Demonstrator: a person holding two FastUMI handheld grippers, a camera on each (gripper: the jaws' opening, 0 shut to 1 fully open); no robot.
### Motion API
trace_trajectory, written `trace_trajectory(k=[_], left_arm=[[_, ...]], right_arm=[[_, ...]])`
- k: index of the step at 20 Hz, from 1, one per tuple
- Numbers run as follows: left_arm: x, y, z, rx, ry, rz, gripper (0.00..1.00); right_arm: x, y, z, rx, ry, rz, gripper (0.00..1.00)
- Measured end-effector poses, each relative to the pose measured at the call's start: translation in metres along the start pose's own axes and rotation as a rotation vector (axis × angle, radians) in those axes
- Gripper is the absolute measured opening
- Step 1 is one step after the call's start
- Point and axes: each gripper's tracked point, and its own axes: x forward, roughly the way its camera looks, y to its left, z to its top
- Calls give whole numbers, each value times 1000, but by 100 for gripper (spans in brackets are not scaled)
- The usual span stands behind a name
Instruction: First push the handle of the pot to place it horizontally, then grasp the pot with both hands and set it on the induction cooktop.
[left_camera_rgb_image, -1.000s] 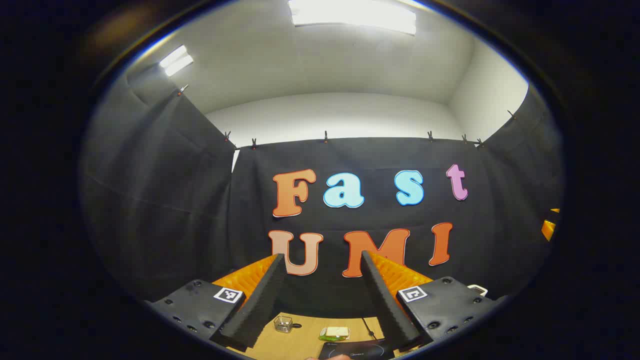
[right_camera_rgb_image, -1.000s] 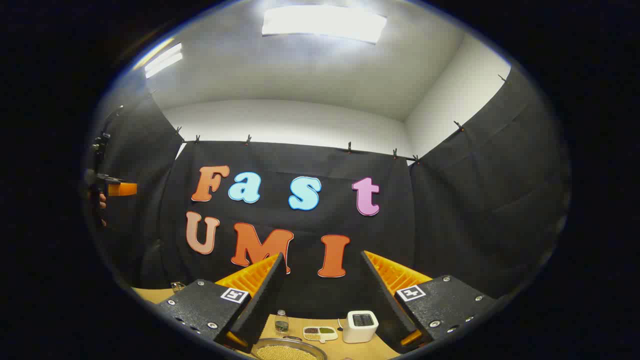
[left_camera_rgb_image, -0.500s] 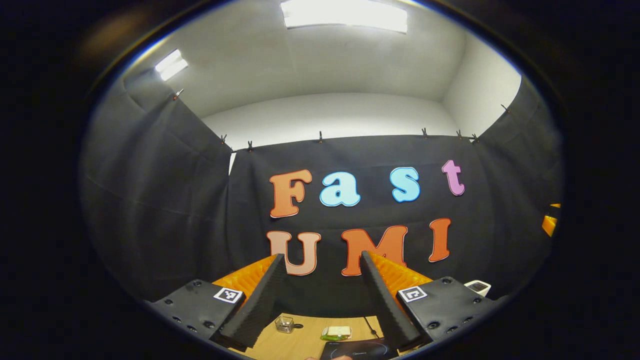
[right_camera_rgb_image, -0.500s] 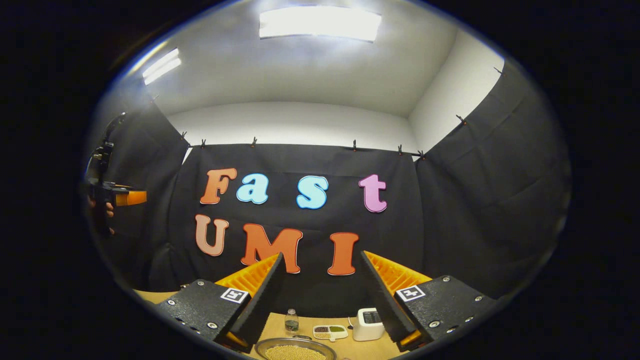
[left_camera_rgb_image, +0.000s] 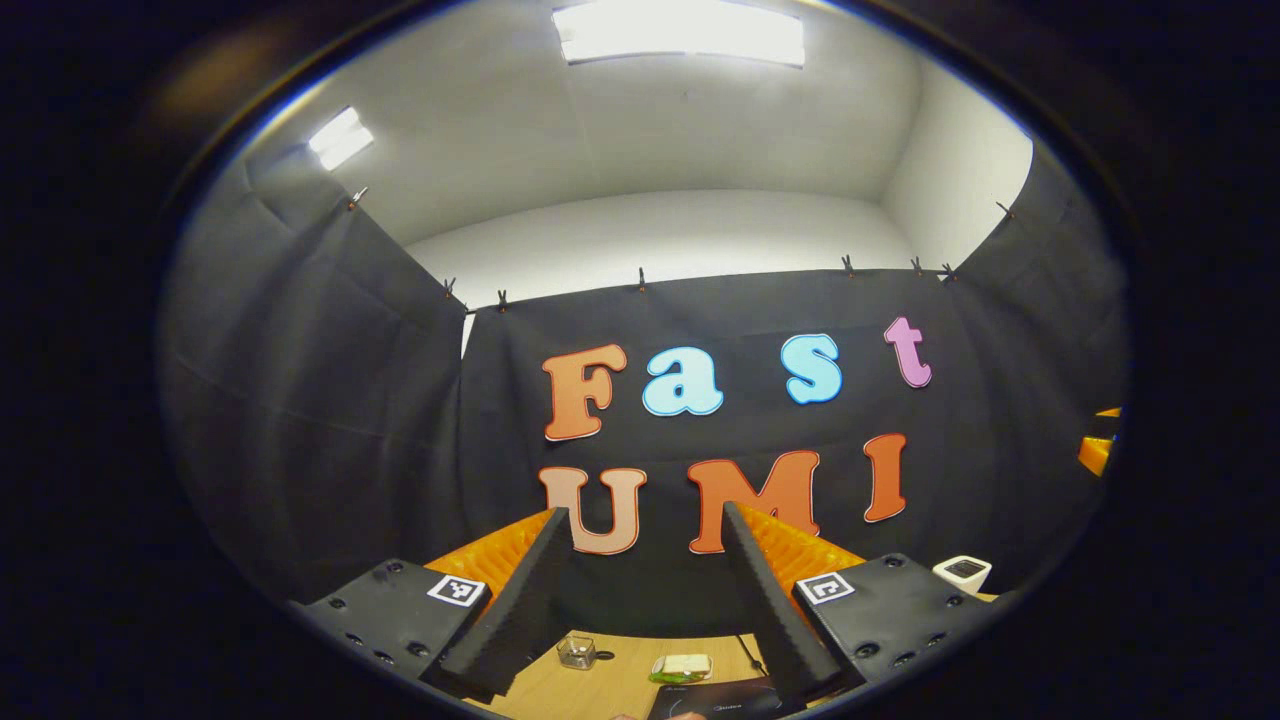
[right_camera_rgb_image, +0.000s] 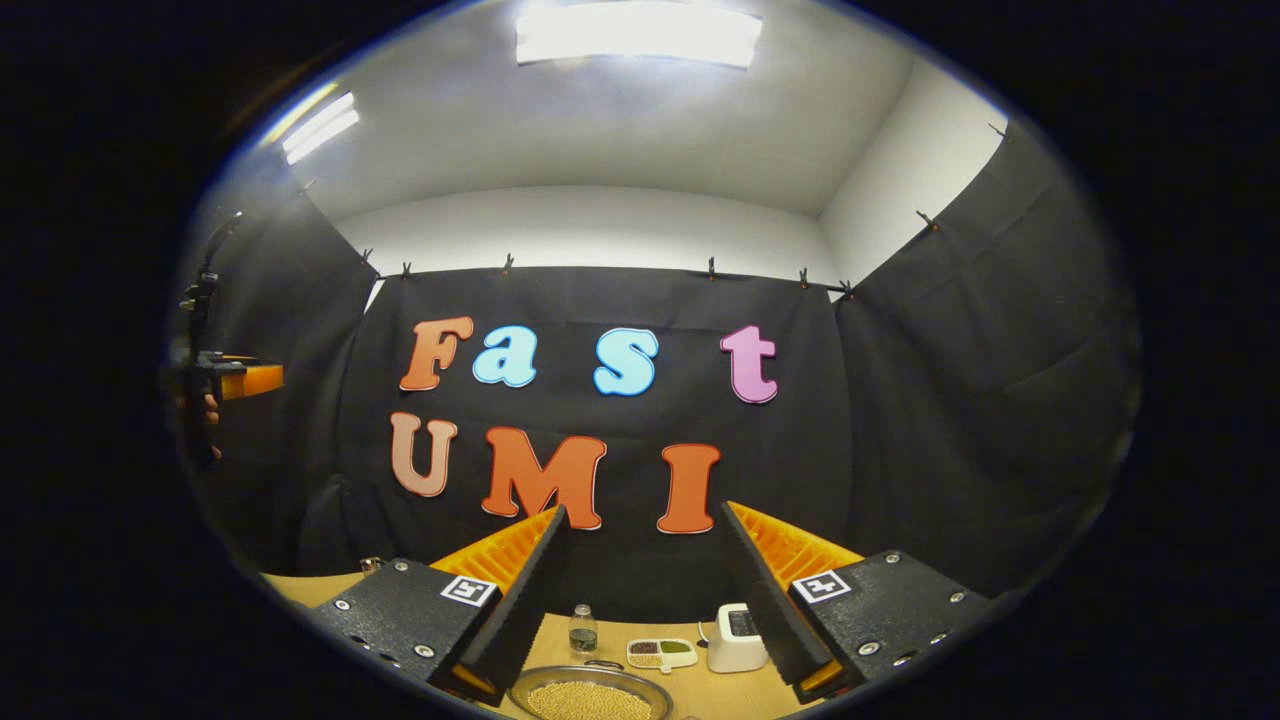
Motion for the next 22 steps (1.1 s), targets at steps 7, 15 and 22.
trace_trajectory(k=[7, 15, 22], left_arm=[[-1, 0, -17, 9, 18, 3, 98], [5, 21, -44, 52, 50, 72, 100], [1, 40, -53, 61, 62, 113, 100]], right_arm=[[-3, 29, -72, -3, 168, 85, 90], [-18, 78, -193, -14, 471, 235, 58], [-50, 120, -274, 57, 757, 383, 23]])
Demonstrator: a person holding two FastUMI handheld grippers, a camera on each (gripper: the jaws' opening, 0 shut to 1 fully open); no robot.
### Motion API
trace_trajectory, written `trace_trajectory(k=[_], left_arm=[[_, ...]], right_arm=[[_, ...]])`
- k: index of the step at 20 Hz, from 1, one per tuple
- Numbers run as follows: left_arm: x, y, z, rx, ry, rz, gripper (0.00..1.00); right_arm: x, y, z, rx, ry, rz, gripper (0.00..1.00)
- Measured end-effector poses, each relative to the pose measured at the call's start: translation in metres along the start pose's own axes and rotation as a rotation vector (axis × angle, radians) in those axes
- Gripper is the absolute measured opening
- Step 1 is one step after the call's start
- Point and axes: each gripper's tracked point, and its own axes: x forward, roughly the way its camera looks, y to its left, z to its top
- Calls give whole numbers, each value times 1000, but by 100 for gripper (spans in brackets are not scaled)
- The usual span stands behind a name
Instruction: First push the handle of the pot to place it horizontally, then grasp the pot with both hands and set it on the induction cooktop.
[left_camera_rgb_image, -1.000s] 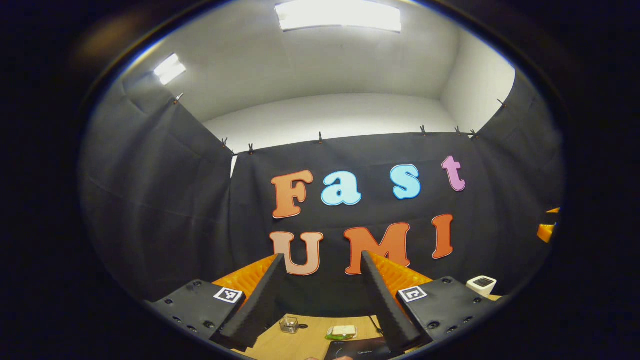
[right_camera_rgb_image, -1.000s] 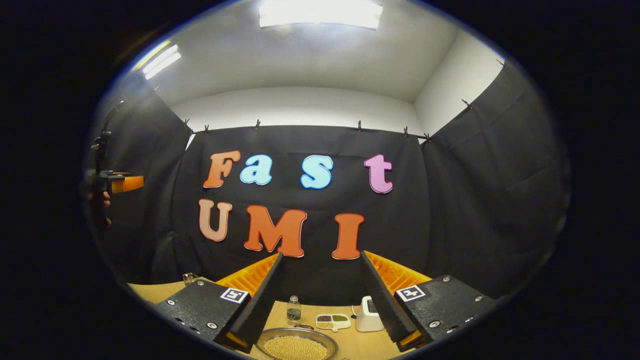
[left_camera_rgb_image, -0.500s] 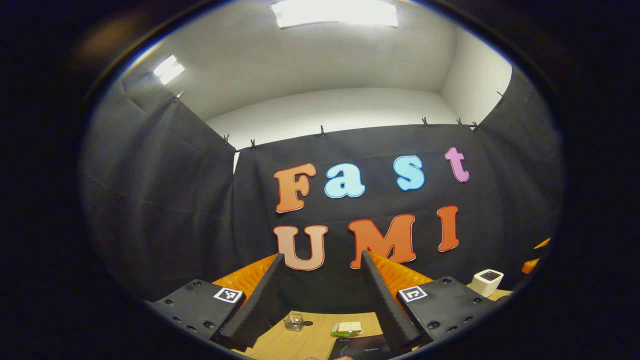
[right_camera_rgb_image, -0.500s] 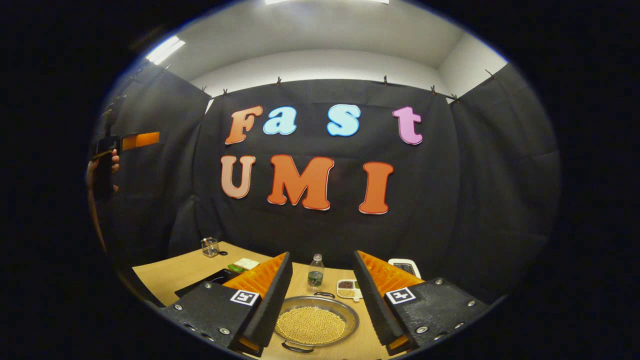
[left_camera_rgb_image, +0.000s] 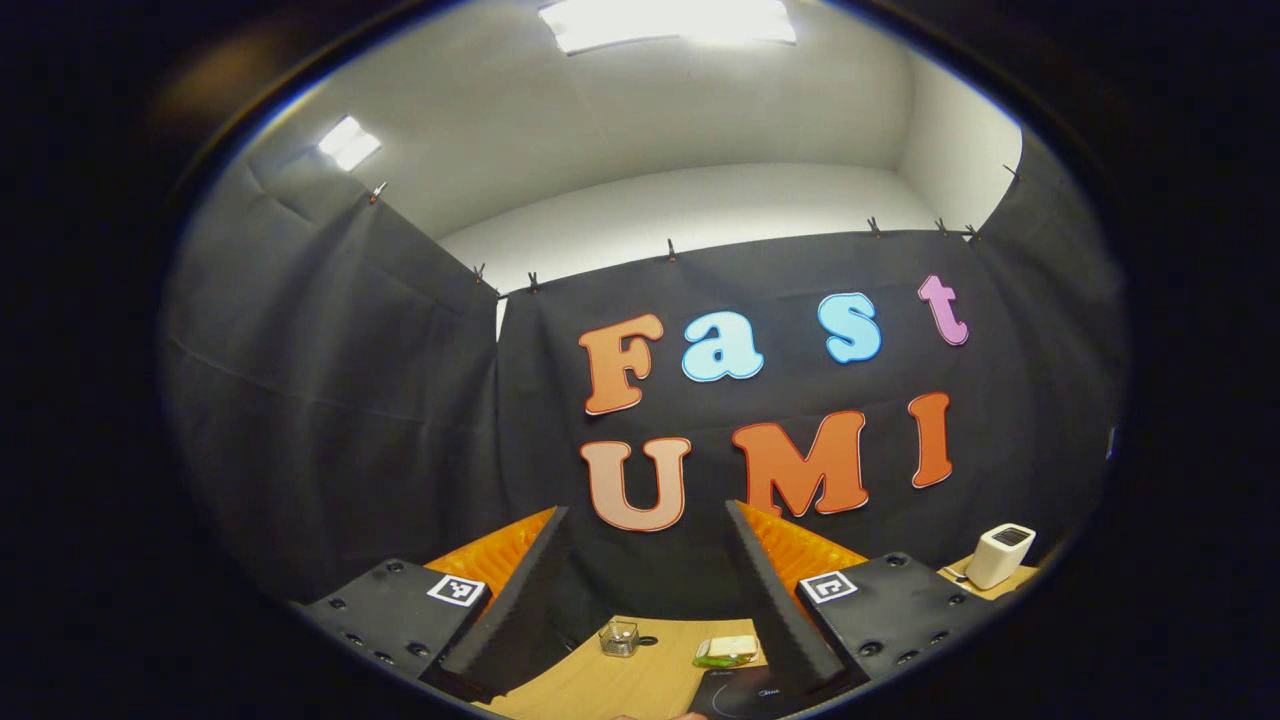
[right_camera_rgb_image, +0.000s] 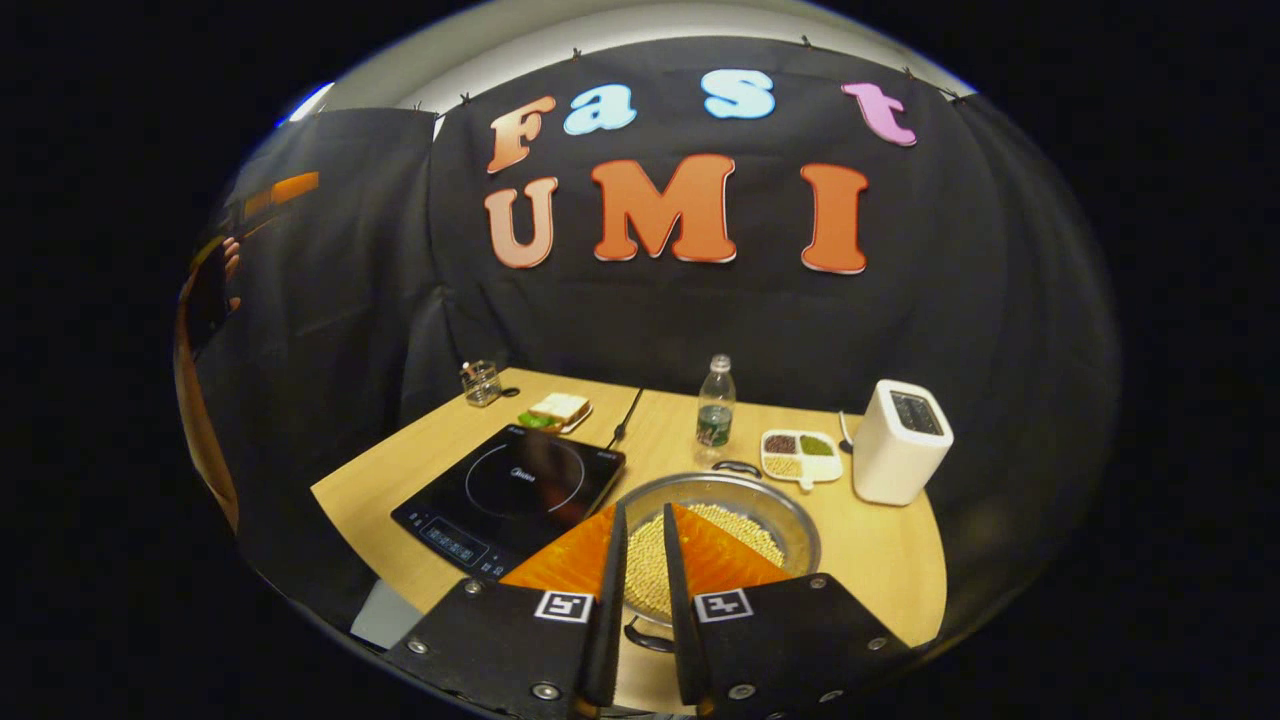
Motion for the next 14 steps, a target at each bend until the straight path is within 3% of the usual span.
trace_trajectory(k=[3, 4, 6, 11, 14], left_arm=[[-2, 7, -6, 0, 10, 11, 100], [-1, 9, -7, 1, 12, 15, 96], [-1, 13, -11, 5, 14, 25, 100], [3, 22, -28, 20, 49, 45, 98], [7, 24, -39, 16, 76, 41, 98]], right_arm=[[13, 8, -27, 36, 100, 31, 13], [16, 9, -37, 58, 135, 37, 12], [21, 10, -57, 89, 205, 37, 9], [32, 30, -90, 126, 316, 109, 5], [36, 32, -106, 138, 372, 110, 3]])
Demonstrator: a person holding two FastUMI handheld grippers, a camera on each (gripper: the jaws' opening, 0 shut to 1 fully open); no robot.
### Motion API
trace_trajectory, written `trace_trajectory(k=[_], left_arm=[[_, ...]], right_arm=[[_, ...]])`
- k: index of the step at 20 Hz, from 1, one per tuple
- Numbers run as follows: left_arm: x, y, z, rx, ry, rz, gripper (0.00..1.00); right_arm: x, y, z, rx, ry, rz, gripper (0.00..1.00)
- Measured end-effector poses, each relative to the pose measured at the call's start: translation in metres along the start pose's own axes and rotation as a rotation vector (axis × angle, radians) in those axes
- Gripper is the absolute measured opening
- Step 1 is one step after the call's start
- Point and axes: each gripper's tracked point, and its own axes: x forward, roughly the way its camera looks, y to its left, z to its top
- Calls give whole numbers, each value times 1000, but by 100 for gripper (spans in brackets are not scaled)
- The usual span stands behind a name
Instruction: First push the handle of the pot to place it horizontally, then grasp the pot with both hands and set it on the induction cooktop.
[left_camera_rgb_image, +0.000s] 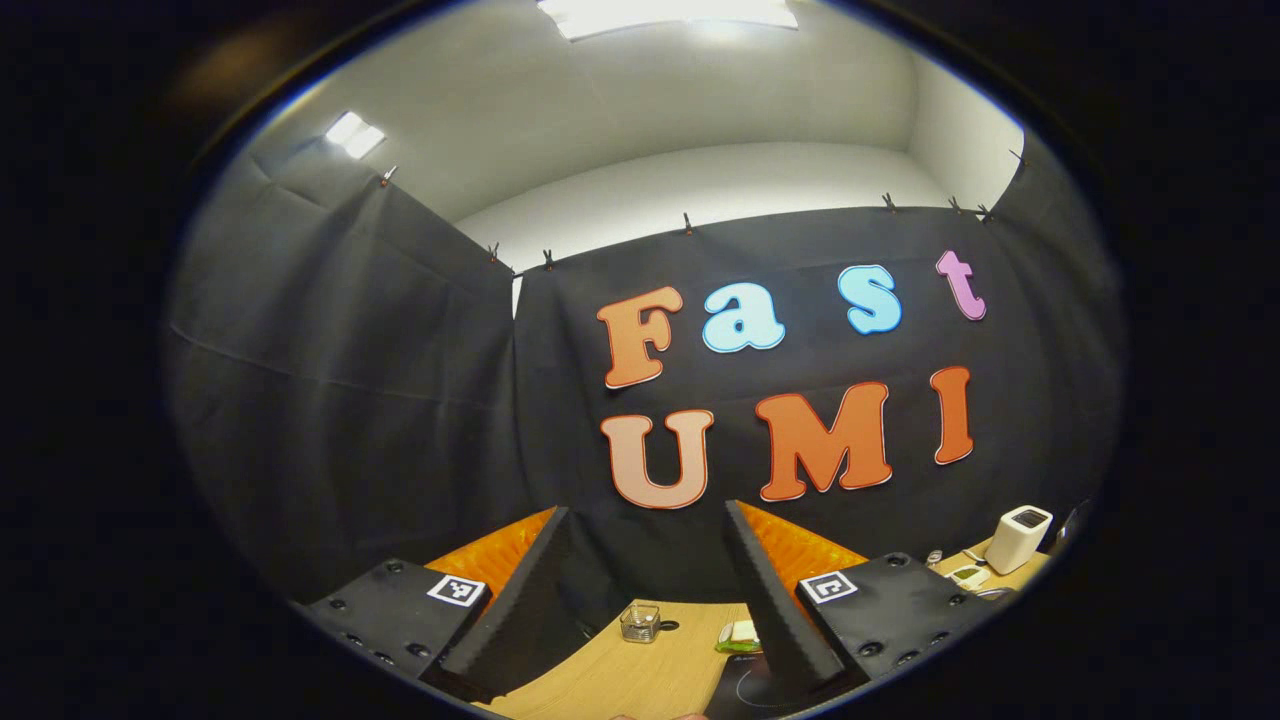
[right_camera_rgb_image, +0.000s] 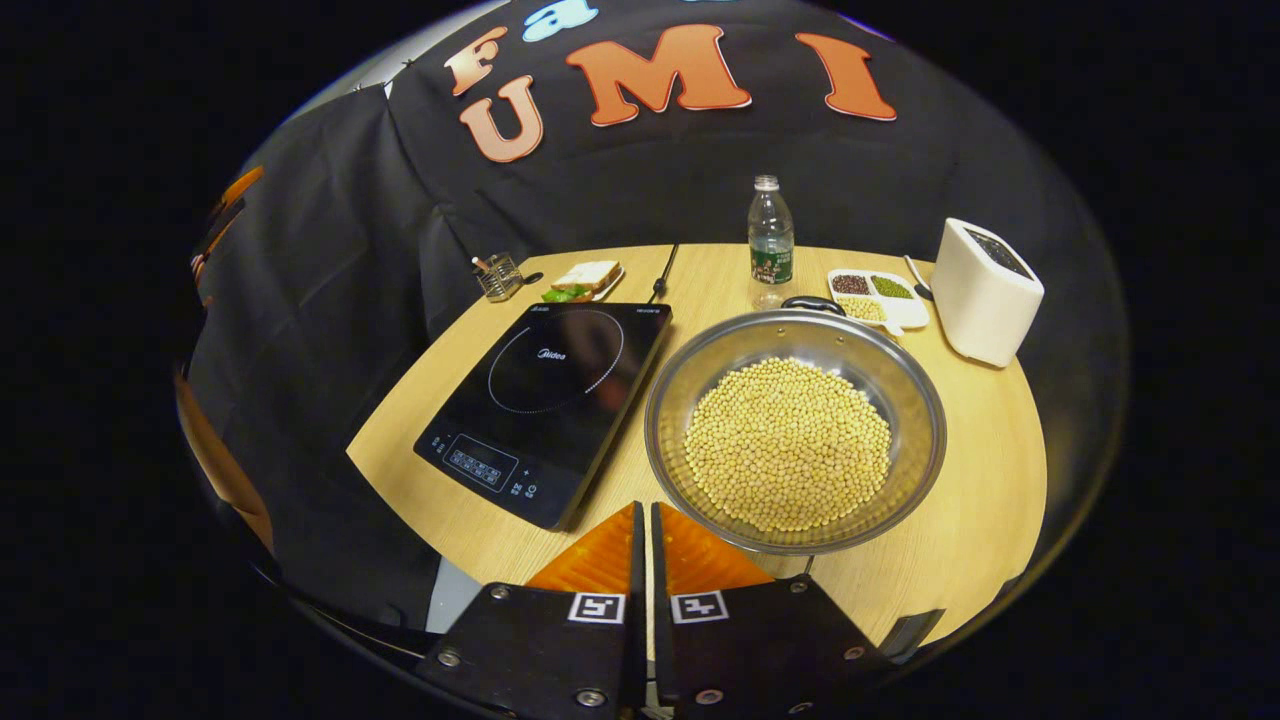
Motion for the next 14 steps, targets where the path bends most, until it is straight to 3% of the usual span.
trace_trajectory(k=[6, 14], left_arm=[[6, 0, -20, 1, 61, -12, 100], [5, -7, -24, 11, 86, -19, 100]], right_arm=[[25, 1, -34, 30, 143, 16, 0], [48, -15, -35, 110, 182, -5, 0]])
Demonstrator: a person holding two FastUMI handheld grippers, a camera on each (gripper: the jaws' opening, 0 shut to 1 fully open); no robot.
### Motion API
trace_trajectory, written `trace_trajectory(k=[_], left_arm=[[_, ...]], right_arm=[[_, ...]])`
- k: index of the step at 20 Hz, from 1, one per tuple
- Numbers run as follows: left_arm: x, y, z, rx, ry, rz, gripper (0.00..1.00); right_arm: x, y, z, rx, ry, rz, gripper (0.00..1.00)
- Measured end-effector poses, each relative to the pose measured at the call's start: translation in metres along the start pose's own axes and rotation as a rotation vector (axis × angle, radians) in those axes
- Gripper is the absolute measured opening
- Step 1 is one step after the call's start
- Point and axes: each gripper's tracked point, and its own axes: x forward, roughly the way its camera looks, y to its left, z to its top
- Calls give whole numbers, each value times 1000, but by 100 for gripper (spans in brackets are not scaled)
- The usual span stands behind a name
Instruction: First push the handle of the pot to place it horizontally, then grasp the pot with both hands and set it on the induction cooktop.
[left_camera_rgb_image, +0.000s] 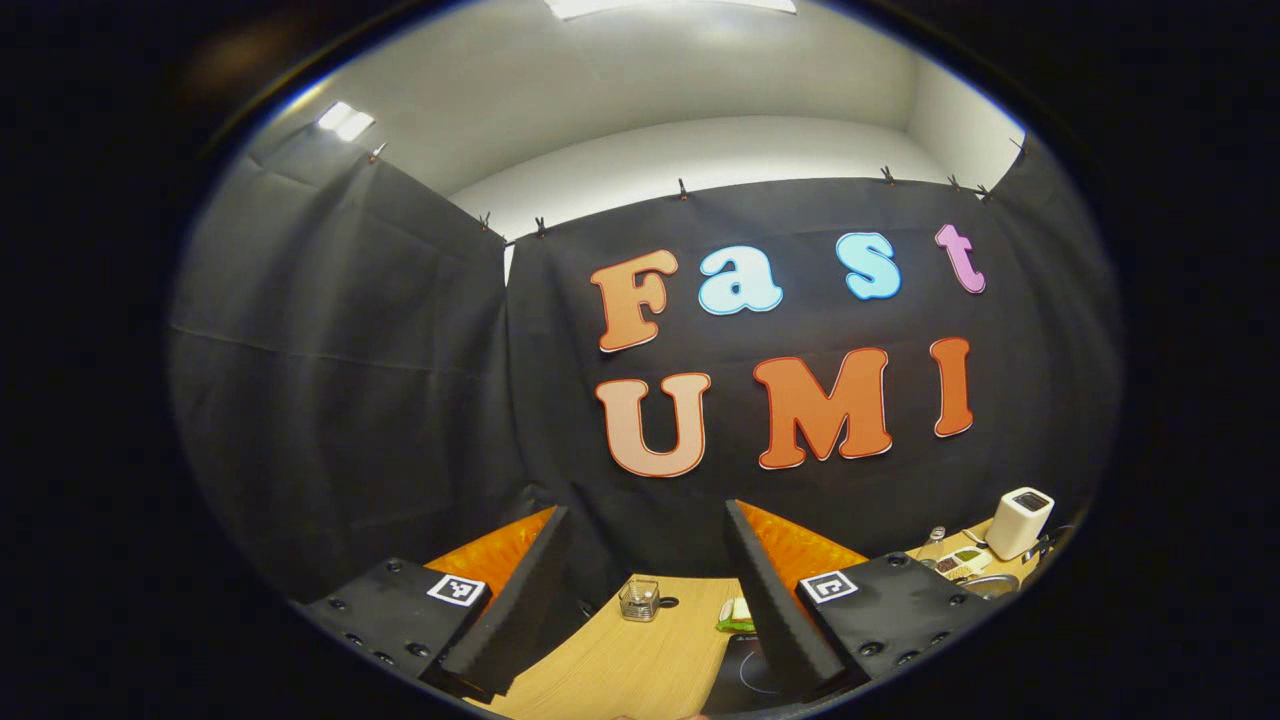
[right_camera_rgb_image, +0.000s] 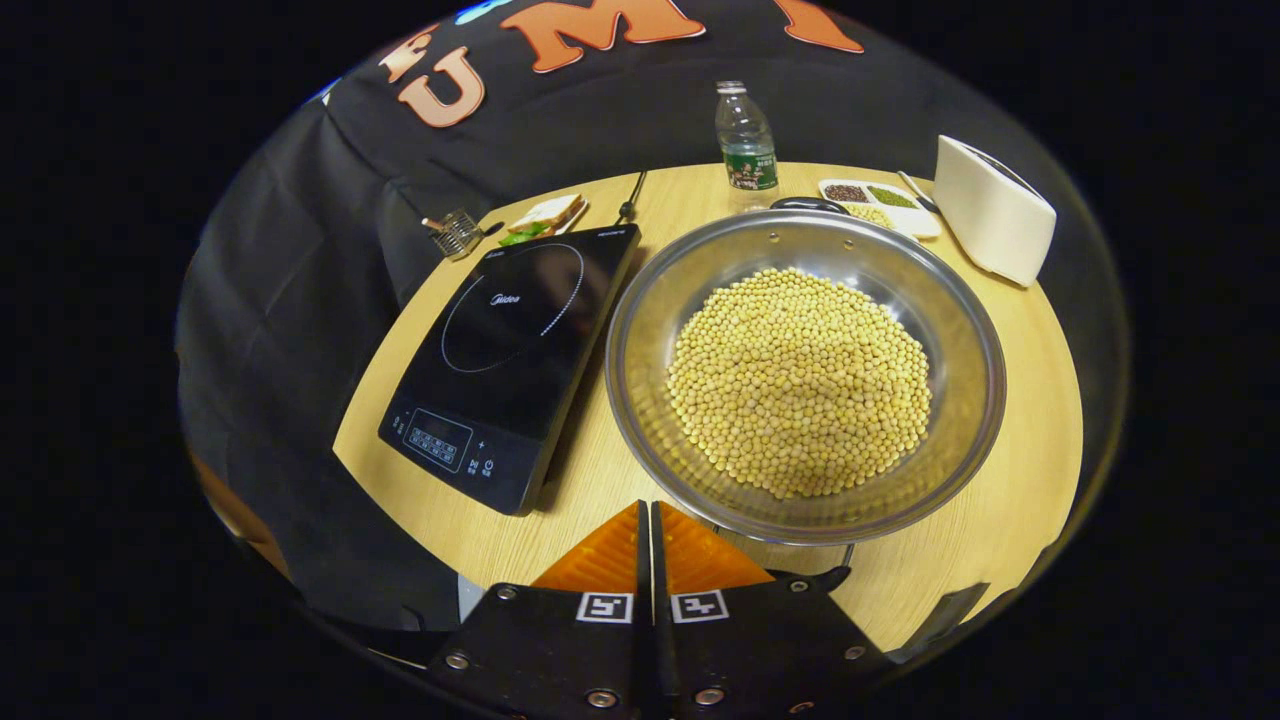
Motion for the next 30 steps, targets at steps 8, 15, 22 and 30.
trace_trajectory(k=[8, 15, 22, 30], left_arm=[[0, -22, -11, 11, 18, -44, 100], [18, -54, -34, 24, 51, -100, 97], [29, -87, -48, 17, 71, -147, 100], [29, -105, -53, -17, 46, -197, 100]], right_arm=[[-2, -17, -9, 81, 16, 41, 0], [-21, -67, -16, 142, -1, -39, 0], [-32, -118, -14, 185, -30, -132, 0], [-42, -167, 1, 242, -57, -240, 0]])
